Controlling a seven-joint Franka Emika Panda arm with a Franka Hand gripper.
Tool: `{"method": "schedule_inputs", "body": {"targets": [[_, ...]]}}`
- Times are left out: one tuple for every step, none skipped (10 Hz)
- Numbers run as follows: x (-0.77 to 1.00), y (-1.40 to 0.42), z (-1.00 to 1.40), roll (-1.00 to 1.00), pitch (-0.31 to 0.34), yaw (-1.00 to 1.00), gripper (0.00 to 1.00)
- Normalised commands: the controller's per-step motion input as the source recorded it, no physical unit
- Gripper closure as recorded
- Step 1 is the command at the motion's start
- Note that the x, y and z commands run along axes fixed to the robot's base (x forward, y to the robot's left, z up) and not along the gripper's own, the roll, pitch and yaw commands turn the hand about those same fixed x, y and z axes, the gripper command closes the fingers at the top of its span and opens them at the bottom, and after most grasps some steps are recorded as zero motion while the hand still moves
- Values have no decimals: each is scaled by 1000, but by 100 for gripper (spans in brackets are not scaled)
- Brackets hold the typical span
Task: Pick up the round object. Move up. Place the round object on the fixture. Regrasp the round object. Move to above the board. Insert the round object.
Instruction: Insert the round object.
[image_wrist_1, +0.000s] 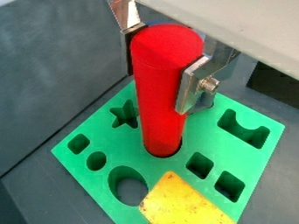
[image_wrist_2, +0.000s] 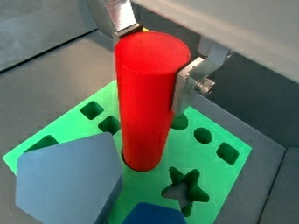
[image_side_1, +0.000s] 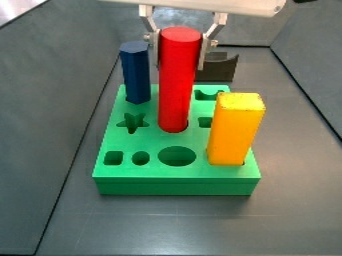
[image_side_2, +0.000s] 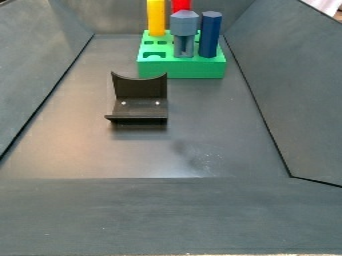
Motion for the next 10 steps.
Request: {"method": "schedule_inputs", "body": {"targets": [[-91,0,-463,29,-101,0,100],[0,0,-631,0,-84,0,100],[0,0,-697,0,-79,0,100],[9,-20,-554,36,-41,0,100],[71,-123,-383,149,0,0,100],[66,-234,-283,289,-1,0,100],[171,-257,-283,303,-3,0,100],[29,-231,-323,169,-63,0,100],[51,0,-226,-60,0,0,100],[34,57,-69,-99,0,-14,100]]}}
